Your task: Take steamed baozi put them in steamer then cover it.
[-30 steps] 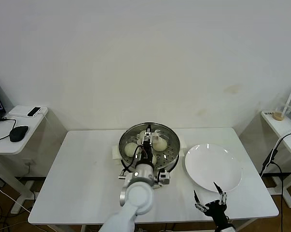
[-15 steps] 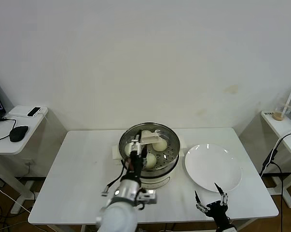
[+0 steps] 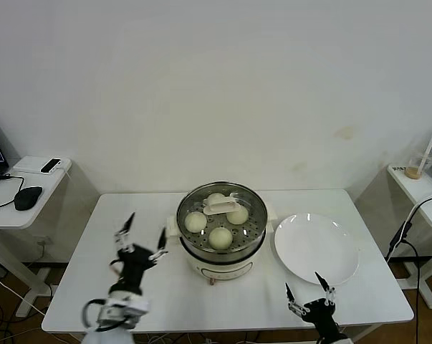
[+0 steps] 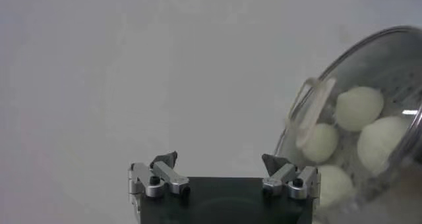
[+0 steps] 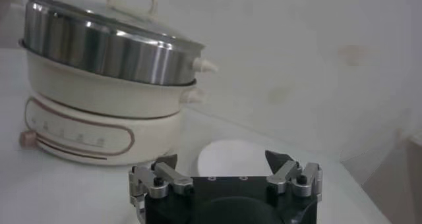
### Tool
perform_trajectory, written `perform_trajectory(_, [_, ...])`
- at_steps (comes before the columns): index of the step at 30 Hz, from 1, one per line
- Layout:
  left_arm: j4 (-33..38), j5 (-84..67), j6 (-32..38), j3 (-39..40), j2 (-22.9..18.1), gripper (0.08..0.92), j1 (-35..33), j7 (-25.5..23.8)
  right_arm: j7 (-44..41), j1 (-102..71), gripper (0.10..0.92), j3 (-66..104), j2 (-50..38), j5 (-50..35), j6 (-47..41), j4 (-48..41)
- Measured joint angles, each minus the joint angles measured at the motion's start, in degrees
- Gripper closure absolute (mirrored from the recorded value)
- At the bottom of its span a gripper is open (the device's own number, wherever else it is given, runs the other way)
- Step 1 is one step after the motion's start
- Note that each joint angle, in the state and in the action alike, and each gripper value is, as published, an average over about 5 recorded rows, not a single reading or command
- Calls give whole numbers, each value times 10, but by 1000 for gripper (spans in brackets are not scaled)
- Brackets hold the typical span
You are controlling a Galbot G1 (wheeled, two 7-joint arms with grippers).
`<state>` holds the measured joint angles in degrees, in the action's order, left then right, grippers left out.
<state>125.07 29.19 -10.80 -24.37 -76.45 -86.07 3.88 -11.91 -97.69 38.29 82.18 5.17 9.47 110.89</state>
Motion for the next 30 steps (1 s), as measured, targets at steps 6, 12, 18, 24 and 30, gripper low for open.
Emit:
perform_trajectory(6, [-14, -187, 63, -61, -8, 177, -63, 28, 7, -13, 203, -5, -24, -39, 4, 8])
perform_trajectory(12, [-36, -287, 119, -90, -23, 177, -117, 38, 20, -29, 203, -16, -55, -83, 11, 13])
perform_trajectory(18, [-44, -343, 151, -106, -39, 177, -158, 41, 33, -40, 203, -34, -77, -111, 8, 14])
perform_trajectory(24, [-42, -365, 173, -110, -53, 177, -191, 42, 48, -45, 203, -50, -91, -124, -1, 18])
perform_trajectory(30, [-38, -372, 180, -111, -60, 177, -208, 42, 57, -51, 203, -61, -103, -134, -7, 24])
